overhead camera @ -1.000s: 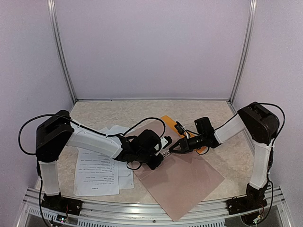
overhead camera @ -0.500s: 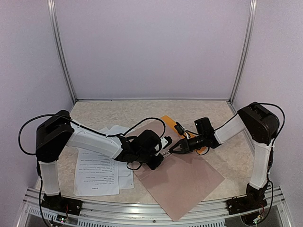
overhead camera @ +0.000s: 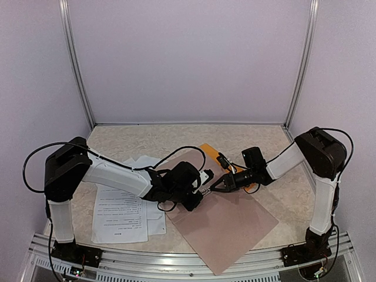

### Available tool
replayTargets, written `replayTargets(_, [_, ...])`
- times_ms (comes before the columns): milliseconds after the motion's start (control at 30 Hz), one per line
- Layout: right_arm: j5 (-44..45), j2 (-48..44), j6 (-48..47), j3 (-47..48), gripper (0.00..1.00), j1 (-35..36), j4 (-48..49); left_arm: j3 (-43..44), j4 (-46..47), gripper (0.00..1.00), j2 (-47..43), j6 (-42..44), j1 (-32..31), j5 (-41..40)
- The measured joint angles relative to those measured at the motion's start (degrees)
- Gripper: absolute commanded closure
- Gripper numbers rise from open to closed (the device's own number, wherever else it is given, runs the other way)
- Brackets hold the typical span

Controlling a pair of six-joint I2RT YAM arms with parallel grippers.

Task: Put the files into the folder
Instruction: Open the spring clip on the folder at the center of the board.

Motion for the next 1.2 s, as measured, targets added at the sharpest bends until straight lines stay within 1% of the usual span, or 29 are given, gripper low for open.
replayTargets(367, [0.2, 0.0, 0.6, 0.0, 0.85, -0.2, 0.0, 0.0, 0.0, 0.94, 0.0, 0.0, 0.0, 0.0])
replayTargets(500, [0.2, 0.0, 0.7, 0.0, 0.85, -0.4, 0.0, 0.0, 0.0, 0.94, 0.0, 0.0, -0.1, 0.0])
replayTargets(700, [0.6, 0.0, 0.8, 0.0, 0.89, -0.5, 0.1, 0.0, 0.0, 0.94, 0.0, 0.0, -0.1, 0.0])
replayTargets(1067, [1.0, 0.0, 1.8, 0.0, 1.0, -0.6, 0.1, 0.0, 0.0, 0.95, 0.0, 0.0, -0.3, -0.1])
replayTargets(1200, [1.2, 0.0, 1.7, 0.0, 1.0, -0.7, -0.1, -0.4, 0.5, 0.95, 0.0, 0.3, -0.3, -0.1])
